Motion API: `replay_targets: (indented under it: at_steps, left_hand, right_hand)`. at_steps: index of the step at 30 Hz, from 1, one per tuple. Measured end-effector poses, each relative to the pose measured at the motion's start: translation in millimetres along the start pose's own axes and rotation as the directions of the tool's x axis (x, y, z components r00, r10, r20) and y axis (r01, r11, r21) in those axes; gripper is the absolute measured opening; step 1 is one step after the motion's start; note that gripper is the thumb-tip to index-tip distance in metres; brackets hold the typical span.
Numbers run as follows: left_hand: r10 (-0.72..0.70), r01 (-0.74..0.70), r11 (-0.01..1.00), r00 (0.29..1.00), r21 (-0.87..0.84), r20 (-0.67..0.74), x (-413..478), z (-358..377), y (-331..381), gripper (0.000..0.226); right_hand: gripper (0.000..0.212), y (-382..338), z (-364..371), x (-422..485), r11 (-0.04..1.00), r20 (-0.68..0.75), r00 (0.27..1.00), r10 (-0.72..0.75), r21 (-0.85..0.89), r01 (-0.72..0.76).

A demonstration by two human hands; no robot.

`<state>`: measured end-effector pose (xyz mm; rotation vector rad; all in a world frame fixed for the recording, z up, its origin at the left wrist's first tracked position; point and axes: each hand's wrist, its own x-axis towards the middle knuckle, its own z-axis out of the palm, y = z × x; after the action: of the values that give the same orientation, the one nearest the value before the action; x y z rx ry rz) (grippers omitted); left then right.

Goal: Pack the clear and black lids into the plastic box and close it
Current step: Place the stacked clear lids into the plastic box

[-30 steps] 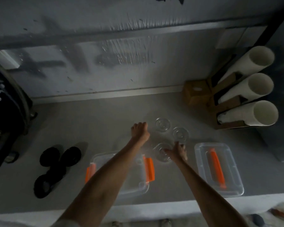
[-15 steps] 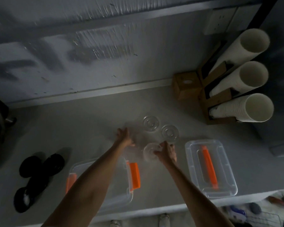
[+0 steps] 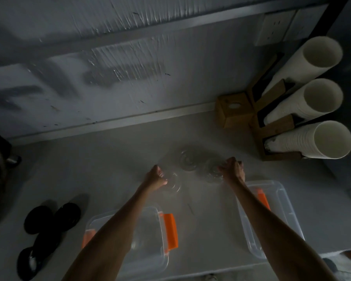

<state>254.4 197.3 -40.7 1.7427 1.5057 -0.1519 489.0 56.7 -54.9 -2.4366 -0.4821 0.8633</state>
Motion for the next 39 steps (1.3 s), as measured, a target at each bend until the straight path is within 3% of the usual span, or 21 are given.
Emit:
replay_targets:
  at_steps: [3, 7, 8, 9, 11, 13, 15, 19, 22, 25, 27, 29, 31, 33, 35, 39]
  left_hand:
    - [0.066, -0.052, 0.957, 0.997, -0.284, 0.038, 4, -2, 24, 0.019]
    - [0.151, -0.147, 0.916, 0.988, -0.373, -0.018, 25, 11, 71, 0.014]
    - [0.164, -0.169, 0.931, 0.986, -0.322, -0.042, 33, 19, 81, 0.007]
    - [0.169, -0.180, 0.961, 0.983, -0.209, -0.071, 41, 27, 89, 0.018]
    - [0.156, -0.149, 0.985, 0.985, 0.083, -0.079, 51, 41, 102, 0.052]
    - [0.103, -0.088, 0.968, 0.993, 0.237, -0.052, 55, 51, 107, 0.084]
    - [0.070, -0.055, 0.960, 0.996, 0.273, -0.047, 60, 61, 108, 0.097]
    - [-0.023, 0.039, 0.967, 0.997, 0.250, -0.067, 60, 67, 115, 0.100]
    - [-0.103, 0.107, 0.992, 0.993, 0.066, -0.052, 58, 60, 110, 0.079]
    - [-0.154, 0.159, 0.932, 0.987, -0.325, 0.042, 52, 50, 95, 0.033]
    - [-0.240, 0.252, 0.763, 0.966, -0.595, 0.101, 38, 45, 89, 0.016]
    - [-0.249, 0.297, 0.539, 0.950, -0.788, 0.188, 27, 46, 80, 0.022]
    - [-0.176, 0.377, 0.417, 0.926, -0.827, 0.333, 4, 54, 71, 0.029]
    - [-0.081, 0.374, 0.438, 0.922, -0.817, 0.378, -21, 65, 65, 0.028]
    - [-0.024, 0.273, 0.491, 0.953, -0.827, 0.301, -33, 76, 67, 0.024]
    - [-0.069, 0.367, 0.436, 0.924, -0.822, 0.376, -35, 67, 86, 0.025]
  right_hand:
    - [0.048, -2, 0, 3, 0.998, 0.013, 1.000, -0.016, -0.054, 0.017]
    - [0.047, -2, 2, 5, 0.998, 0.016, 1.000, -0.001, -0.059, 0.002]
    - [0.048, -2, 3, 6, 0.998, 0.018, 1.000, -0.001, -0.068, 0.003]
    - [0.049, -1, 4, 7, 0.997, 0.020, 1.000, 0.000, -0.075, 0.002]
    - [0.051, 2, 4, 9, 0.996, 0.016, 1.000, -0.005, -0.086, 0.006]
    - [0.050, 4, 5, 11, 0.996, 0.001, 1.000, -0.011, -0.090, 0.011]
    - [0.050, 5, 6, 12, 0.995, -0.011, 1.000, -0.020, -0.094, 0.018]
    - [0.051, 5, 6, 11, 0.993, -0.008, 1.000, -0.028, -0.114, 0.027]
    - [0.050, 2, 4, 6, 0.995, 0.001, 1.000, -0.013, -0.096, 0.013]
    - [0.049, -1, 4, -4, 0.997, -0.008, 1.000, 0.009, -0.078, -0.010]
    - [0.051, -1, 6, -13, 0.993, -0.029, 0.999, 0.037, -0.108, -0.040]
    - [0.051, -1, 10, -22, 0.990, -0.044, 0.997, 0.066, -0.121, -0.071]
    - [0.049, -3, 15, -28, 0.990, -0.051, 0.994, 0.101, -0.094, -0.105]
    - [0.042, -8, 20, -34, 0.991, -0.072, 0.991, 0.117, -0.050, -0.121]
    - [0.031, -11, 26, -41, 0.993, -0.092, 0.990, 0.110, -0.031, -0.113]
    - [0.026, -4, 25, -43, 0.981, -0.015, 0.991, 0.135, 0.139, -0.132]
